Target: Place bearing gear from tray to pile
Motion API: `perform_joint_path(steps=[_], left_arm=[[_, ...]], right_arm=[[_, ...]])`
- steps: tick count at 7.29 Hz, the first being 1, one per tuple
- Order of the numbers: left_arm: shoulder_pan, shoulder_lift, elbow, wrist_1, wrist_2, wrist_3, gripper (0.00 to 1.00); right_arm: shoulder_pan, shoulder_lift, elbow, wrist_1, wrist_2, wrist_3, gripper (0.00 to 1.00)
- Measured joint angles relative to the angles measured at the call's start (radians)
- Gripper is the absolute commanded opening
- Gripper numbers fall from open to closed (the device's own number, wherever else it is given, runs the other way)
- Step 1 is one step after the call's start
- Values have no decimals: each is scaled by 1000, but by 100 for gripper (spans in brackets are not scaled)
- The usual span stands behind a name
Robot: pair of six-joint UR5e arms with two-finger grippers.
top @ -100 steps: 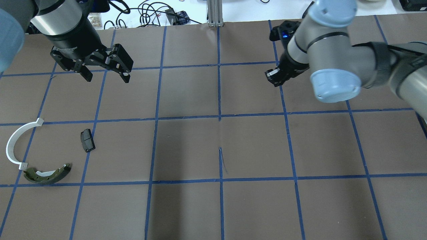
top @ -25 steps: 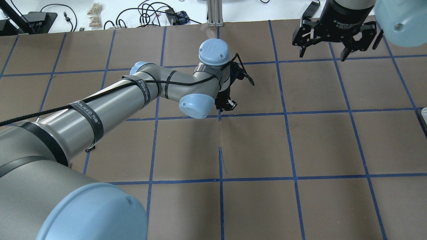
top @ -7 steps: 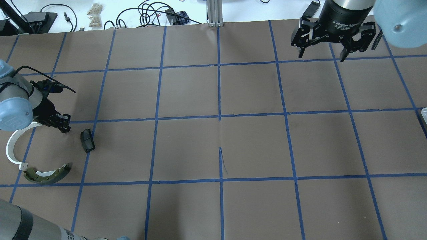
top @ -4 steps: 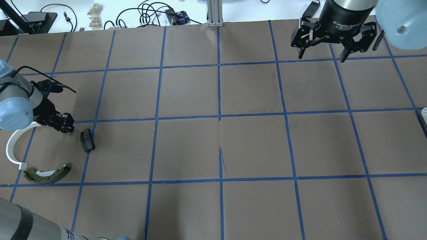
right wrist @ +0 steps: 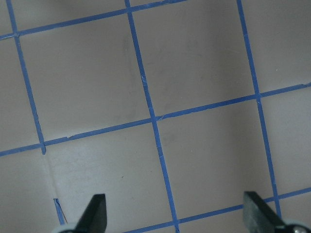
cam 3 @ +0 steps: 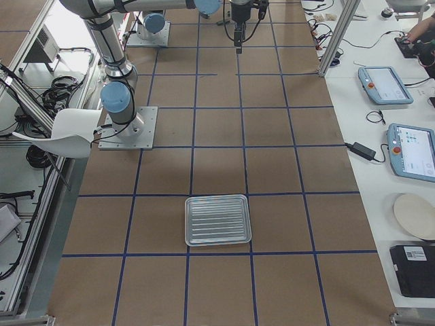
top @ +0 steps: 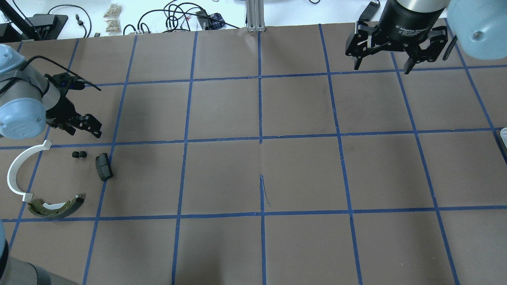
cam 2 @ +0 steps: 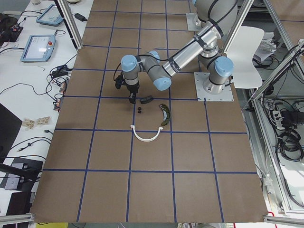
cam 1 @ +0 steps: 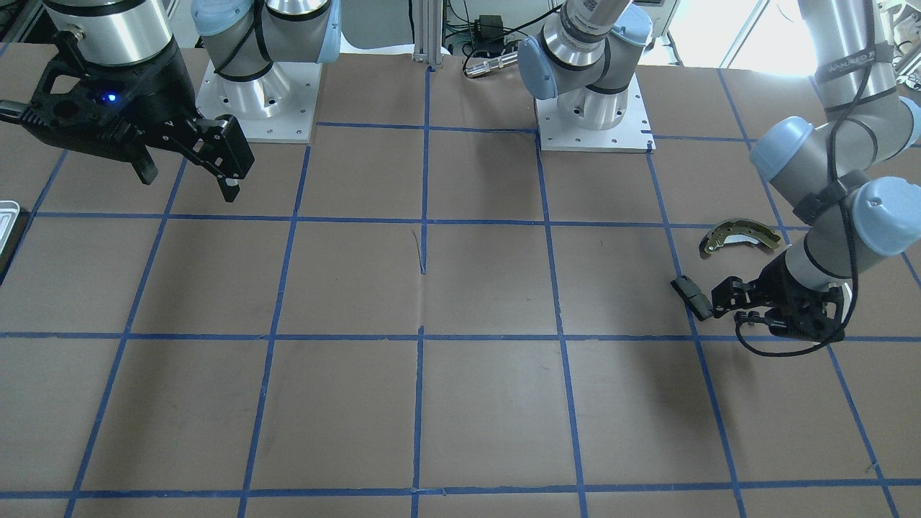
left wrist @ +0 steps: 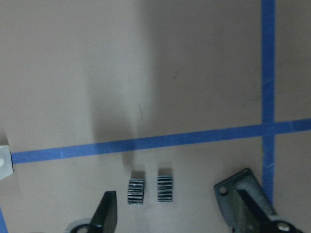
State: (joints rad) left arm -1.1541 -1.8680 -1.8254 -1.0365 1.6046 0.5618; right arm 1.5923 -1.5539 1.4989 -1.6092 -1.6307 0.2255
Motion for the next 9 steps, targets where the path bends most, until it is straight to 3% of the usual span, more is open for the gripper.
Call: perform_joint_path(steps=[4,7,9], left_arm=[[-314,182,163,-308,-2,-411,100],[-370,279,296,-532,-46,-540,100],[-373,294,325,-579,-54,-556,100]], right_arm=[[0,0,-1,0,0,0,100],[0,0,0,0,0,0,100],[0,0,0,0,4,0,100]])
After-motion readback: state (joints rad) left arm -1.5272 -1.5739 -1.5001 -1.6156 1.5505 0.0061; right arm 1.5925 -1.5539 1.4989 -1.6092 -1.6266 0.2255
